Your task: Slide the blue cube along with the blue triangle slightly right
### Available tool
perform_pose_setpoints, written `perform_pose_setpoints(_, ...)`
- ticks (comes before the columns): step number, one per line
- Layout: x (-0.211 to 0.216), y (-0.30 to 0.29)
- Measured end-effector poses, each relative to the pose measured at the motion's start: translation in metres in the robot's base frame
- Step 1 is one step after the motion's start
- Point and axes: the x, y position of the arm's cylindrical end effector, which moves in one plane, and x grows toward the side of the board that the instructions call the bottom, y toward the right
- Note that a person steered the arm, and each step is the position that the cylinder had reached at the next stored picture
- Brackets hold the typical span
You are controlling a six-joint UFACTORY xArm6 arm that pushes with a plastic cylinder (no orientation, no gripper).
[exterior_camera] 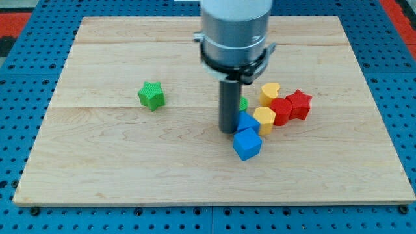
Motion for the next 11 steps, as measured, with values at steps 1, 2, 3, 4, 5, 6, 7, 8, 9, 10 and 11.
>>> perform_pose_setpoints(1, -0.011, 0.042)
perform_pose_setpoints(2, -0.015, 0.018)
perform_pose_setpoints(3, -0.003, -0.047)
perform_pose_setpoints(4, 0.089, -0.059)
perform_pose_setpoints(5, 0.115, -0.031)
perform_pose_setpoints(6, 0.107, -0.023)
perform_pose_setpoints(7, 0.066, -0.007)
perform_pose_setpoints(8, 0.016, 0.014)
perform_pose_setpoints(9, 0.003, 0.06)
perform_pose_setpoints(10, 0.007, 0.033)
perform_pose_setpoints(11, 0.068, 0.076)
